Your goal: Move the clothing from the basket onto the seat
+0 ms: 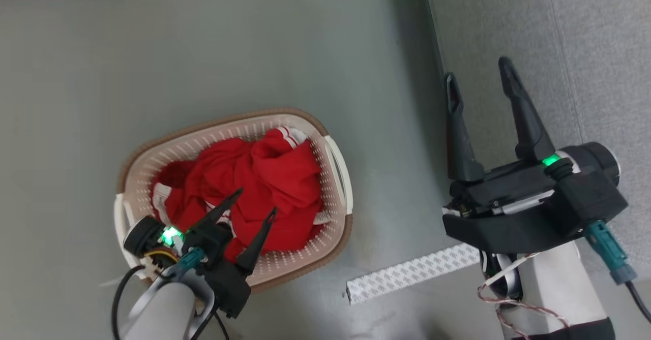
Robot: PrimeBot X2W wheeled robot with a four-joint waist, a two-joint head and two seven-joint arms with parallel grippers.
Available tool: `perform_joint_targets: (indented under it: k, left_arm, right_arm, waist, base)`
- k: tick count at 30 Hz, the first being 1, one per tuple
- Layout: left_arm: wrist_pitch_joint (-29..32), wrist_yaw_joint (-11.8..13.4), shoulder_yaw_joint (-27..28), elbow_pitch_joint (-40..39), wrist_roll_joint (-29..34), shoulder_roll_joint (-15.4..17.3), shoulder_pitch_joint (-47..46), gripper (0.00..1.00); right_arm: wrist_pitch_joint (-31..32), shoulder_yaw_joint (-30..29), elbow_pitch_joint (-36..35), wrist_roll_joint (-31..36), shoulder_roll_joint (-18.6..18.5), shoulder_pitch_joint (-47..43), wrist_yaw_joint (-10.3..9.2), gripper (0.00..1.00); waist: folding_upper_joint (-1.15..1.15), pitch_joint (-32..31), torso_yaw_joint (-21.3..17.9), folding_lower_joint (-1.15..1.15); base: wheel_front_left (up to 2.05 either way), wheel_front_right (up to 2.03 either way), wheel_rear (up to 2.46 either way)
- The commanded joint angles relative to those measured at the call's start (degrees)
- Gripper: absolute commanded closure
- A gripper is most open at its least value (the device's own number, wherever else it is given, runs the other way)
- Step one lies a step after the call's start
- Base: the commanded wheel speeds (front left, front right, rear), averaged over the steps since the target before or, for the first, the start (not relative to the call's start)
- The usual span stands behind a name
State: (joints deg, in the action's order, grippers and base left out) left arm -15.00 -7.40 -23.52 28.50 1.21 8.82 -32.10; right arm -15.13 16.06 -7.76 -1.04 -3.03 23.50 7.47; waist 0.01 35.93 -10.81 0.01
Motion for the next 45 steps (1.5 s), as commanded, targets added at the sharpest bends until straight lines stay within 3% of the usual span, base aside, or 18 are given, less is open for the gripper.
perform_joint_targets:
  k: [1,9,24,37,45]
  left_arm:
    - [-0.3,0.0,-0.7,0.8,0.7,0.5,-1.1,0.00]
    - [-0.3,0.1,-5.2,5.8,2.0,2.1,-7.1,0.00]
    - [-0.3,3.1,-8.5,11.8,3.5,6.2,-14.7,0.00]
    - [-0.3,5.9,-10.0,15.0,2.9,9.8,-17.2,0.00]
    - [-0.2,6.4,-10.6,19.1,1.6,9.9,-18.5,0.00]
  right_arm:
    - [0.0,0.1,-0.6,-0.4,0.2,1.1,0.04,0.00]
    - [0.0,1.0,-3.8,-2.9,0.2,3.7,0.04,0.00]
    - [0.0,1.2,-6.1,-8.4,0.2,5.5,0.04,0.00]
    - [0.0,0.9,-6.7,-11.6,0.2,5.1,0.04,0.00]
    - [0.0,0.5,-6.9,-12.1,0.2,5.1,0.04,0.00]
  waist:
    - [-0.01,3.4,-2.2,-0.01]
    - [-0.01,8.9,-4.6,-0.01]
    - [-0.01,15.5,-9.4,-0.01]
    - [-0.01,17.8,-13.3,-0.01]
    - [-0.01,17.9,-13.7,-0.01]
  base:
    - [0.00,0.00,0.00]
    - [0.00,0.00,0.00]
    - [0.00,0.00,0.00]
    - [0.00,0.00,0.00]
    - [0.00,0.00,0.00]
